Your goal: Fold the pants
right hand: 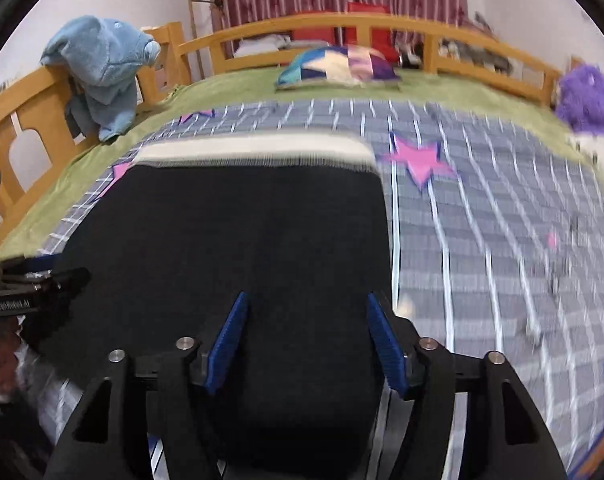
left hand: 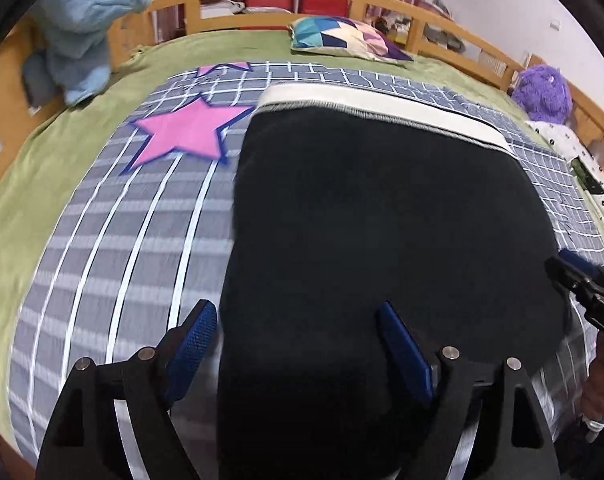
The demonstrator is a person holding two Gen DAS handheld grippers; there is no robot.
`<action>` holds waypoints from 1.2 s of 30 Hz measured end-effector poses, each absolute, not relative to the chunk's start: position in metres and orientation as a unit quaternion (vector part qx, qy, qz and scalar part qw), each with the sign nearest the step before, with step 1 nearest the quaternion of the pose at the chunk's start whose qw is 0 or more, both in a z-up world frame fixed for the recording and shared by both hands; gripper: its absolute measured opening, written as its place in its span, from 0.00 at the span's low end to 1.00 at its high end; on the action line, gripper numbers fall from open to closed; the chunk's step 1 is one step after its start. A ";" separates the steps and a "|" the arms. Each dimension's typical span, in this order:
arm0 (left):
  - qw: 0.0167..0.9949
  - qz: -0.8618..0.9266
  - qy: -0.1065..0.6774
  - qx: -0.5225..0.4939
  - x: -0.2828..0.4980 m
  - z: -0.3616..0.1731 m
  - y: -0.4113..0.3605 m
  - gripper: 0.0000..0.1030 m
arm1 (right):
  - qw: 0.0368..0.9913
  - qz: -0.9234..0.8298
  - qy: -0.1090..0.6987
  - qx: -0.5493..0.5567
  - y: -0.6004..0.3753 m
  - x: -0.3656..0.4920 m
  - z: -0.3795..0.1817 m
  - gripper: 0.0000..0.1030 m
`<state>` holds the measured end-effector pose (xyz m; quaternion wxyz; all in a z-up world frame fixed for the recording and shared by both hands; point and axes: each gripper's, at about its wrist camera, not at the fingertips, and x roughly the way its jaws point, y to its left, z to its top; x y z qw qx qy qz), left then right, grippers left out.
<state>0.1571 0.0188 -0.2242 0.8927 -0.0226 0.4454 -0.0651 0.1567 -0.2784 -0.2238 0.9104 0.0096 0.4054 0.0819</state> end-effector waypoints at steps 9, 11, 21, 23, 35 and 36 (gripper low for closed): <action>0.900 -0.069 0.428 -0.045 0.094 -0.210 0.033 0.83 | 0.896 0.056 0.439 0.038 -0.285 0.090 -0.237 0.62; 0.906 -0.072 0.414 -0.040 0.084 -0.190 0.028 0.83 | 0.897 0.049 0.437 0.044 -0.283 0.084 -0.226 0.62; 0.928 -0.053 0.366 -0.052 0.036 -0.109 0.015 0.83 | 0.933 0.014 0.358 0.048 -0.264 0.032 -0.126 0.62; 0.931 -0.053 0.358 -0.051 0.024 -0.100 0.012 0.83 | 0.935 0.016 0.353 0.043 -0.263 0.024 -0.112 0.62; 0.940 -0.037 0.339 -0.028 -0.011 -0.078 0.005 0.88 | 0.939 -0.004 0.343 0.008 -0.257 -0.016 -0.097 0.94; 0.940 -0.037 0.337 -0.026 -0.013 -0.078 0.004 0.88 | 0.939 -0.003 0.343 0.008 -0.258 -0.016 -0.096 0.94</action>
